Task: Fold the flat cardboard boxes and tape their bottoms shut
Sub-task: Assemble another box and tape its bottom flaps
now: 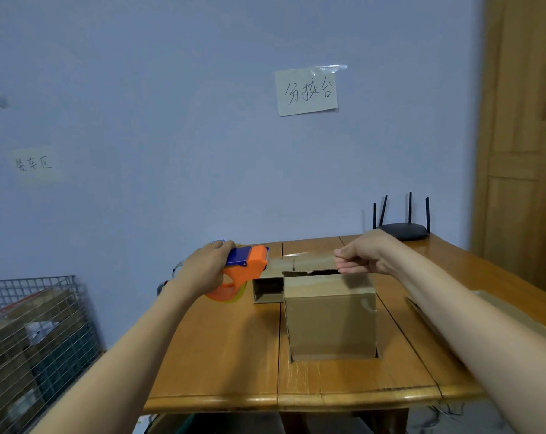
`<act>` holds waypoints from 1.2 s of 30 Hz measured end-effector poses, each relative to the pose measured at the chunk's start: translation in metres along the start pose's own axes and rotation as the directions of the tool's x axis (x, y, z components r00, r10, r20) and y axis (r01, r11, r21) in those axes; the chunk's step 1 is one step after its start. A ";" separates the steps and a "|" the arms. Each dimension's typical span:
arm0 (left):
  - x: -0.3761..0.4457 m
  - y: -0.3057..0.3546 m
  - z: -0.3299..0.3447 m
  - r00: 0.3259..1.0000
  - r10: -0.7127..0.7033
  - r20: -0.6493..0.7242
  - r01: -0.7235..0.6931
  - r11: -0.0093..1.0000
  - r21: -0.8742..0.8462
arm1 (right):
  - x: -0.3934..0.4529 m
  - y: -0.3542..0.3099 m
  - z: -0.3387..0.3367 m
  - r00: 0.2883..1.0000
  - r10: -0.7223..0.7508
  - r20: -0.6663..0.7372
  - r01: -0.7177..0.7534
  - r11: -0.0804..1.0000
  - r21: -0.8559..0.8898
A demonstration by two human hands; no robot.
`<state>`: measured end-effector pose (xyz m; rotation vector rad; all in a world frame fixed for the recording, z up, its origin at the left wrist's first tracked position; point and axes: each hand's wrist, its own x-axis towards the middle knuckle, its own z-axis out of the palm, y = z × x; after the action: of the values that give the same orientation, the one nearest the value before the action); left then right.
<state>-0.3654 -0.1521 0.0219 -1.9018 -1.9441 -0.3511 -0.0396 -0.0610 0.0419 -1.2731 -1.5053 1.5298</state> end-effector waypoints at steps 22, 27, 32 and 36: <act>0.124 0.080 -0.071 0.954 0.120 0.274 -0.180 0.962 0.206 | 0.014 0.068 -0.110 0.986 0.138 -0.093 -0.112 0.964 0.243; 0.150 0.118 -0.087 0.915 0.131 0.381 -0.256 0.920 0.297 | 0.022 0.099 -0.108 0.981 0.182 -0.063 -0.150 0.929 0.340; 0.163 0.138 -0.088 0.902 0.152 0.404 -0.297 0.898 0.324 | 0.028 0.121 -0.103 0.975 0.165 -0.149 -0.112 0.944 0.311; 0.168 0.153 -0.090 0.892 0.165 0.421 -0.328 0.877 0.352 | 0.036 0.139 -0.095 0.961 0.128 -0.245 -0.044 0.946 0.321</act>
<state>-0.2034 -0.0354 0.1623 -1.9904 -1.7651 0.5118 0.0622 -0.0143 -0.0891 -1.3055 -1.0044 1.5131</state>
